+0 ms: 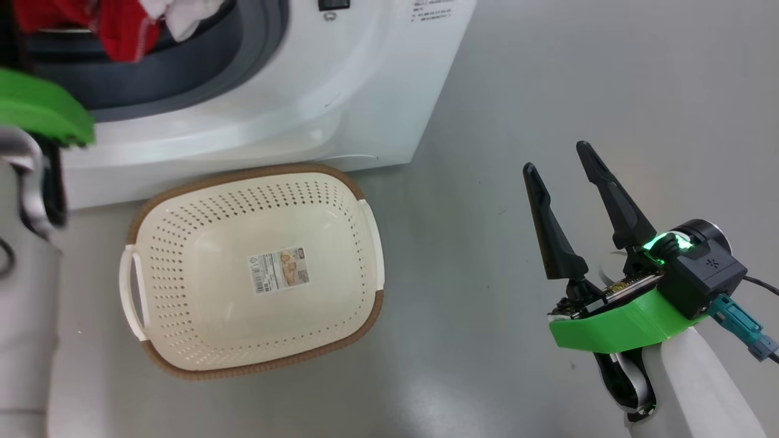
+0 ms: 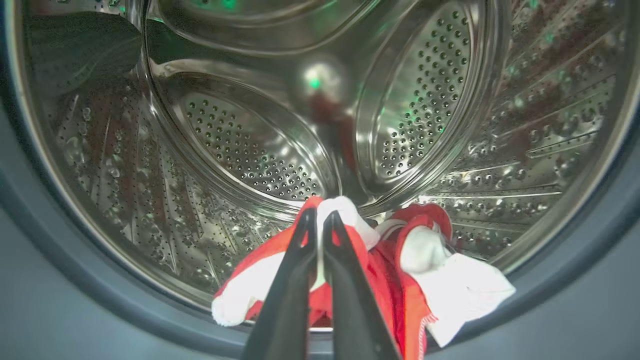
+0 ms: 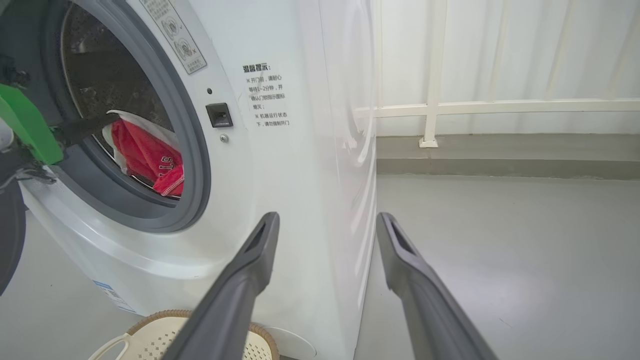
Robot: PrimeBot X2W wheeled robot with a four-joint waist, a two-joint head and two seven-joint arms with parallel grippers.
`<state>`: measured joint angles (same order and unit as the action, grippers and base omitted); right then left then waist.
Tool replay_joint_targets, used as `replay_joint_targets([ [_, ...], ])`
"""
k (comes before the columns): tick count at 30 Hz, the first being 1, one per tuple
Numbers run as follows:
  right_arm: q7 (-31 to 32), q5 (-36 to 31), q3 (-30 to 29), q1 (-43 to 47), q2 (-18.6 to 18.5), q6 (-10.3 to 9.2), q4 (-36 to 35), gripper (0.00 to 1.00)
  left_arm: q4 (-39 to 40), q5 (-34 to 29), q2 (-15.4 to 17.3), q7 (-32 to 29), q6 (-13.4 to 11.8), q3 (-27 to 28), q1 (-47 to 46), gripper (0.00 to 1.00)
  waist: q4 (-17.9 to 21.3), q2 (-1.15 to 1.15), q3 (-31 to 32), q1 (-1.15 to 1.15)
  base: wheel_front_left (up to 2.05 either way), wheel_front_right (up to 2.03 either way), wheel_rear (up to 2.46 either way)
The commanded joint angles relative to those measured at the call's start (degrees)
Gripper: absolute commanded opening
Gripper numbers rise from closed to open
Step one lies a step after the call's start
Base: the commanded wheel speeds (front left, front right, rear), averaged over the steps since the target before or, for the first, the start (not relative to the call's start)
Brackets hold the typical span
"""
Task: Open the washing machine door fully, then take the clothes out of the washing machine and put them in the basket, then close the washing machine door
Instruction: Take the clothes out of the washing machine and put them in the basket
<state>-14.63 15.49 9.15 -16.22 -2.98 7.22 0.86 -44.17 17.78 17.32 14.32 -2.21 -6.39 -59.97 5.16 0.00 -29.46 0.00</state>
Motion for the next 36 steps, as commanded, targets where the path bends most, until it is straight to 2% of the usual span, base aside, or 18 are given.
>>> replay_joint_targets([
  [1,-0.37,-0.72,0.74,1.6,0.11,0.26,-1.55,1.0,3.86,-0.11,2.08,0.66,-0.75,1.97,3.37,0.0,-0.97,0.0,1.31,0.0,0.0,0.0,0.0],
  [10,-0.37,-0.41,0.31,3.11,0.11,0.26,-1.54,1.0,15.82,-0.87,-0.36,0.67,-1.3,4.43,14.67,0.0,-2.31,0.0,5.12,0.0,0.0,0.0,0.0],
  [21,-0.37,0.09,-0.17,4.96,0.11,0.26,-1.34,1.0,26.13,-1.05,-2.33,0.67,-1.8,5.81,24.45,0.0,-2.91,0.0,9.42,0.0,0.0,0.0,0.0],
  [36,-0.37,0.54,-0.83,7.26,0.11,0.26,-1.24,1.0,40.92,-0.38,-5.08,-0.71,-3.46,4.54,37.2,0.0,-4.15,0.0,14.14,0.0,0.0,0.0,0.0],
])
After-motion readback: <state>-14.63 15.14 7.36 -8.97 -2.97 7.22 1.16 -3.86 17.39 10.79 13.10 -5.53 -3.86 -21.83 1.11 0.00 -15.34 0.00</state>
